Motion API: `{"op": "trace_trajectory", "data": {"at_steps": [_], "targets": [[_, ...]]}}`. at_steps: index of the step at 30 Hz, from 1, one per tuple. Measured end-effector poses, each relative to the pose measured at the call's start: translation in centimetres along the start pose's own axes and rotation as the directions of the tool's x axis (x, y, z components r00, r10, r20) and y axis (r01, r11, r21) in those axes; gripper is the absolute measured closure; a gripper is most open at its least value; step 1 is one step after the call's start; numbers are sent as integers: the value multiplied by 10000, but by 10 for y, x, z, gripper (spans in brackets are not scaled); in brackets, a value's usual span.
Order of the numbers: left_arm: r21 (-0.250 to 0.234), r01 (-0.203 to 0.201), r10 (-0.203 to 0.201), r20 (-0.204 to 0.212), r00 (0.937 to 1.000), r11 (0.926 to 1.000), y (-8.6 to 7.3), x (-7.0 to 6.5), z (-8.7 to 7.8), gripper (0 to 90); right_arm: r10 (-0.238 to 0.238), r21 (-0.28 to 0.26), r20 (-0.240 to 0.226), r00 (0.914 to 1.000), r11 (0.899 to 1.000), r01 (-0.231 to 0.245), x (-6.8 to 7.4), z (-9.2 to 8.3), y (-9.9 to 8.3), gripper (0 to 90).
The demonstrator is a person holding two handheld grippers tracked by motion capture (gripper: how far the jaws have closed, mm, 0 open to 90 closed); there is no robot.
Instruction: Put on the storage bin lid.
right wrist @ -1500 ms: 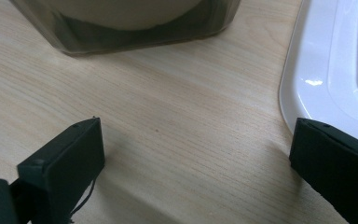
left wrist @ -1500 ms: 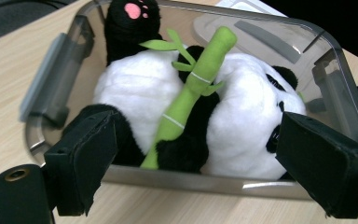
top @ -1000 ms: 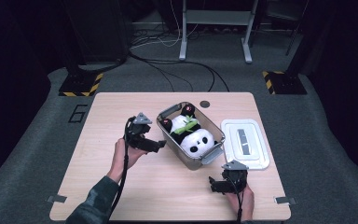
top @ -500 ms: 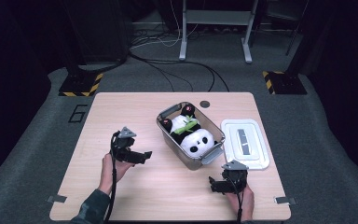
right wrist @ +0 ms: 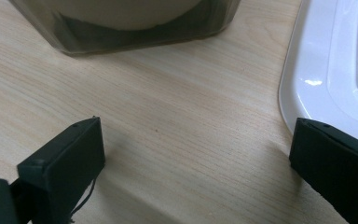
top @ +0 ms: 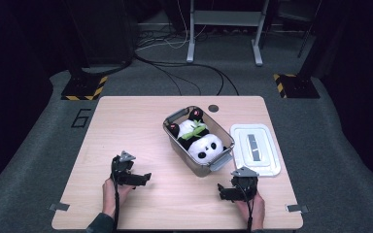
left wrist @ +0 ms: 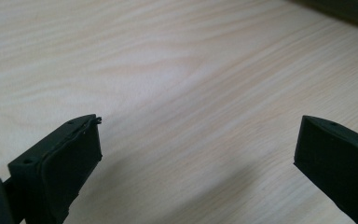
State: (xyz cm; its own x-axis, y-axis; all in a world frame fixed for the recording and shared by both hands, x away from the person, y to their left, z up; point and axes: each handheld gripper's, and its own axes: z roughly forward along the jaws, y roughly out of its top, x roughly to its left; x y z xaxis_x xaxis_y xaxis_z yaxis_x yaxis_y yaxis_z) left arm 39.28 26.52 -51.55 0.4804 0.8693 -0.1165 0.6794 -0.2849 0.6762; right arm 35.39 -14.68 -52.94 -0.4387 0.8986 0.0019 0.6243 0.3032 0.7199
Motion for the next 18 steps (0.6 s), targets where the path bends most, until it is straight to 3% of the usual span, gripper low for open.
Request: {"op": "trace_trajectory", "data": {"at_steps": [5, 8, 11, 13, 18], "targets": [[-377, 80, -88, -196, 9998, 9993, -11, 0, 3, 0, 1, 6, 4, 10000, 10000, -1, 0, 0, 0, 23], [-646, -190, 156, -531, 9985, 9977, -16, -2, 4, 0, -1, 8, -9, 10000, 10000, 1, 0, 0, 0, 23], [-368, -739, 698, -1021, 9923, 9966, -17, -8, 5, 0, 8, 2, -49, 10000, 10000, -8, 0, 0, 0, 24], [-289, -862, 830, -976, 9918, 9959, -17, -8, 4, 0, 1, 3, -51, 10000, 10000, -1, 0, 0, 0, 24], [-334, -759, 721, -1033, 9920, 9966, -17, -9, 5, 0, -10, 3, -35, 10000, 10000, 10, 0, 0, 0, 24]]}}
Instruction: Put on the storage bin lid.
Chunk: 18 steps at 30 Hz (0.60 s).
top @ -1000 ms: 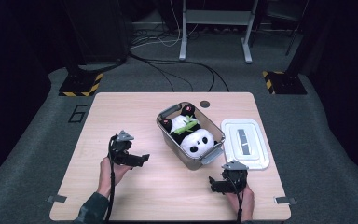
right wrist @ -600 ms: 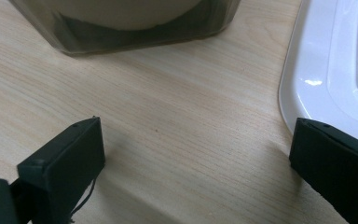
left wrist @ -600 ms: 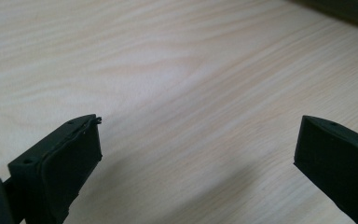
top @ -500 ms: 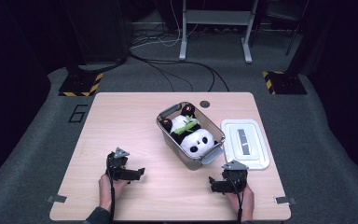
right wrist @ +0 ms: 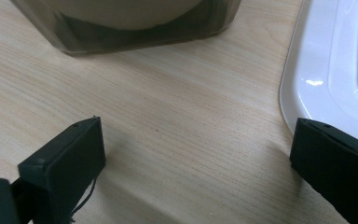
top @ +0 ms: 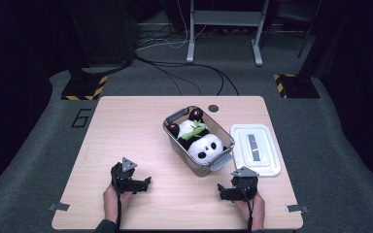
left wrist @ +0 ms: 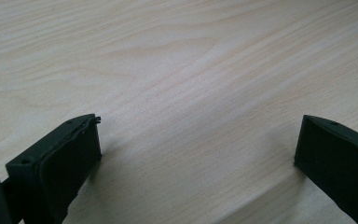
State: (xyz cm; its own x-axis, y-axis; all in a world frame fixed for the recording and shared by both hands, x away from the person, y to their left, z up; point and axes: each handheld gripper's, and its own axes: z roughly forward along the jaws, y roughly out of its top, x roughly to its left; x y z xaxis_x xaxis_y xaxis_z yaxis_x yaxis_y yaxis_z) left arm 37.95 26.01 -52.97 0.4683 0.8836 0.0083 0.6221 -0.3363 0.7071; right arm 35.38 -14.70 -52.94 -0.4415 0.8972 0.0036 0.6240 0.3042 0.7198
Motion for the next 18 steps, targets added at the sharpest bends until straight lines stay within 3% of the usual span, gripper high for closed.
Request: {"op": "trace_trajectory", "data": {"at_steps": [8, 11, 18], "targets": [[38, 22, -22, -9, 10000, 10000, 1, 0, 0, 0, -43, 30, 58, 10000, 10000, 43, -1, 0, 0, 15], [-112, 87, -89, -107, 9999, 9999, 0, -1, 1, 0, 175, 20, 259, 9995, 9998, -175, -2, 0, -1, 0], [-119, 129, -130, -63, 9999, 9998, 1, -2, 2, 0, 8, 296, 234, 9997, 9996, -15, 0, -2, 3, 0]]}}
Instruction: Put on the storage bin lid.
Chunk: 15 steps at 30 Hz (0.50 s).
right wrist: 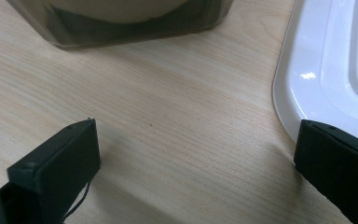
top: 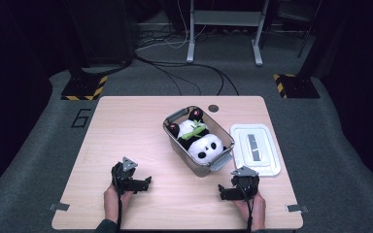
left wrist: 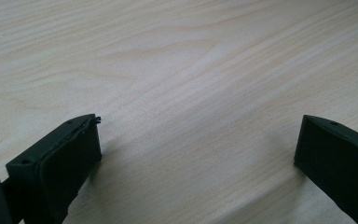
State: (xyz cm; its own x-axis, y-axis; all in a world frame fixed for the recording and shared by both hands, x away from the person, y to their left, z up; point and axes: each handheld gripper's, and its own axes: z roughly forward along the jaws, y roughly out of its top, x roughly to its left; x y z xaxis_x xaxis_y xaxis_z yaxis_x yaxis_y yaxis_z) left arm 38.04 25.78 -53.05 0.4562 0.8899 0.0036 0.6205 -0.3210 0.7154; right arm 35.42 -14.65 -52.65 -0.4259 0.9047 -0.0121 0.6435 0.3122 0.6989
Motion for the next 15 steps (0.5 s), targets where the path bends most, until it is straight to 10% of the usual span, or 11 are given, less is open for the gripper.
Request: {"op": "trace_trajectory", "data": {"at_steps": [15], "targets": [[12, 2, -2, 26, 10000, 10000, 0, 0, 0, 0, 150, -602, 481, 9987, 9981, -121, -44, -20, 24, 0]]}}
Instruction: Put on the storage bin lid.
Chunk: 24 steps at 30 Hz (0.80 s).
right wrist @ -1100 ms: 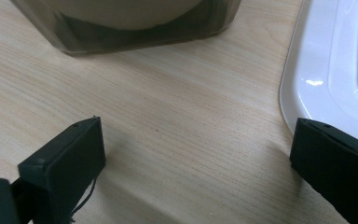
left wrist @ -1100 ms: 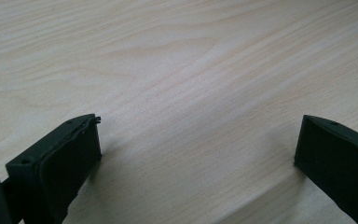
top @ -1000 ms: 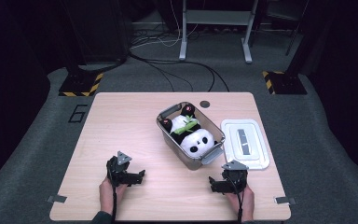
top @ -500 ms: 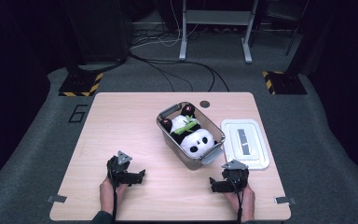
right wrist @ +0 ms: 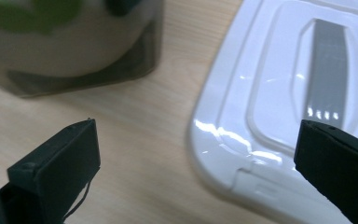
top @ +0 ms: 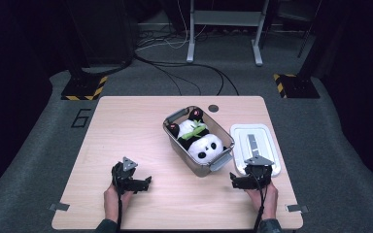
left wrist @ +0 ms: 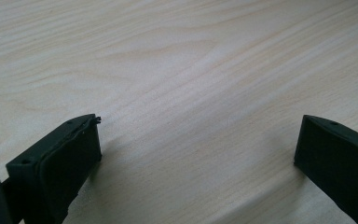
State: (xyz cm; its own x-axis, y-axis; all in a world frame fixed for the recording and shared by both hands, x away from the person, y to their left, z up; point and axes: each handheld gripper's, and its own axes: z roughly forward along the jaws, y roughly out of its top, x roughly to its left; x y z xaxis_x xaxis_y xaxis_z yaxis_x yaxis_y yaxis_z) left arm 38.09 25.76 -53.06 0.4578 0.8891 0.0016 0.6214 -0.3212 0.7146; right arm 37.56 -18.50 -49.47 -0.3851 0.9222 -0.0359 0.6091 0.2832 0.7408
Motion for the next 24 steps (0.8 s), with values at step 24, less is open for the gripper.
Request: {"op": "trace_trajectory", "data": {"at_steps": [24], "targets": [[36, -92, 92, 23, 10000, 10000, 0, 0, 0, 0, 1334, 333, 526, 9897, 9902, -1353, -70, 41, 36, 19]]}}
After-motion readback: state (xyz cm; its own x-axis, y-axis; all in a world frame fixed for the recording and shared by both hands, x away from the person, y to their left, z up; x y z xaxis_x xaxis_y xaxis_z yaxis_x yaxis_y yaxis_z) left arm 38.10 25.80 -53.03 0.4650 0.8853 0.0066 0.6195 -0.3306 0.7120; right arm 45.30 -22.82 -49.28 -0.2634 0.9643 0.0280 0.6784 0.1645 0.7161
